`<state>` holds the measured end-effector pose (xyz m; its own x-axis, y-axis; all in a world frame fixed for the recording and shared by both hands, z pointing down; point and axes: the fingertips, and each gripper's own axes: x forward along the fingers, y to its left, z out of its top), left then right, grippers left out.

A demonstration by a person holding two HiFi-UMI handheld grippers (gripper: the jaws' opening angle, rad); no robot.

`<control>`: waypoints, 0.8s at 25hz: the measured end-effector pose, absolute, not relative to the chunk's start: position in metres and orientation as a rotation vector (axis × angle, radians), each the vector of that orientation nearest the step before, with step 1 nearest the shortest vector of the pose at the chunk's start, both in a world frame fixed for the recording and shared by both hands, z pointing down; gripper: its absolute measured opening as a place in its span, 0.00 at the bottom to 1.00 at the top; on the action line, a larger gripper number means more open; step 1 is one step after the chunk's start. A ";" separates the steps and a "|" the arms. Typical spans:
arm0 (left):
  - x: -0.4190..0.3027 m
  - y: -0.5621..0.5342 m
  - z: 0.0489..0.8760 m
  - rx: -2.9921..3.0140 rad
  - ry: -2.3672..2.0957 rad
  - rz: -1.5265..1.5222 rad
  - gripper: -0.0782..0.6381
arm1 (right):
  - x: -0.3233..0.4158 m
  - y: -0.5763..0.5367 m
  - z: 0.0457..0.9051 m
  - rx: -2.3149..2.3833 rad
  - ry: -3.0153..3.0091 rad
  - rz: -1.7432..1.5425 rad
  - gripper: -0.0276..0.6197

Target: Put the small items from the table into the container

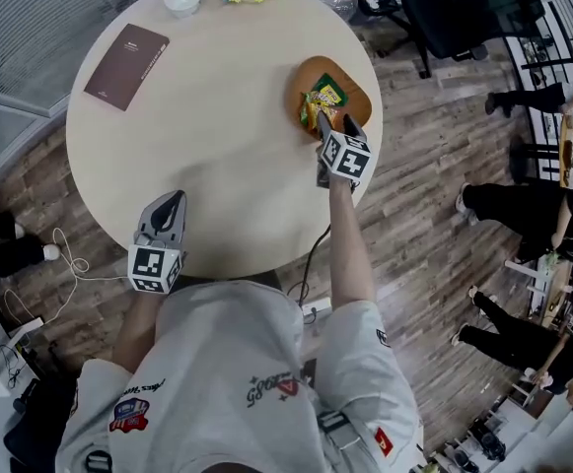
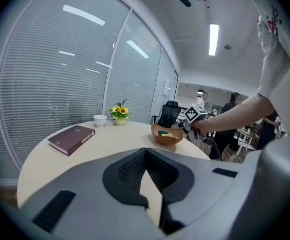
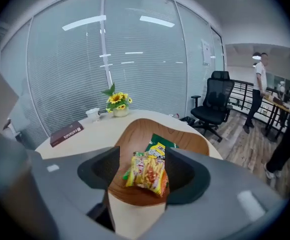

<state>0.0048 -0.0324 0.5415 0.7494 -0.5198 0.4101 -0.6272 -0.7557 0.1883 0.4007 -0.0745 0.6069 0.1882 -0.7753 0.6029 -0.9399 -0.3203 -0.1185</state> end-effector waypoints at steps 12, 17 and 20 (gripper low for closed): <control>0.000 -0.014 0.524 2.686 -0.786 0.378 0.12 | 0.198 -0.015 0.488 2.213 -2.214 0.804 0.05; -0.004 -0.015 0.512 2.717 -0.767 0.322 0.12 | 0.096 0.019 0.517 2.047 -2.284 1.057 0.05; -0.007 -0.013 0.511 2.735 -0.749 0.324 0.12 | 0.051 0.039 0.529 1.972 -2.291 1.096 0.04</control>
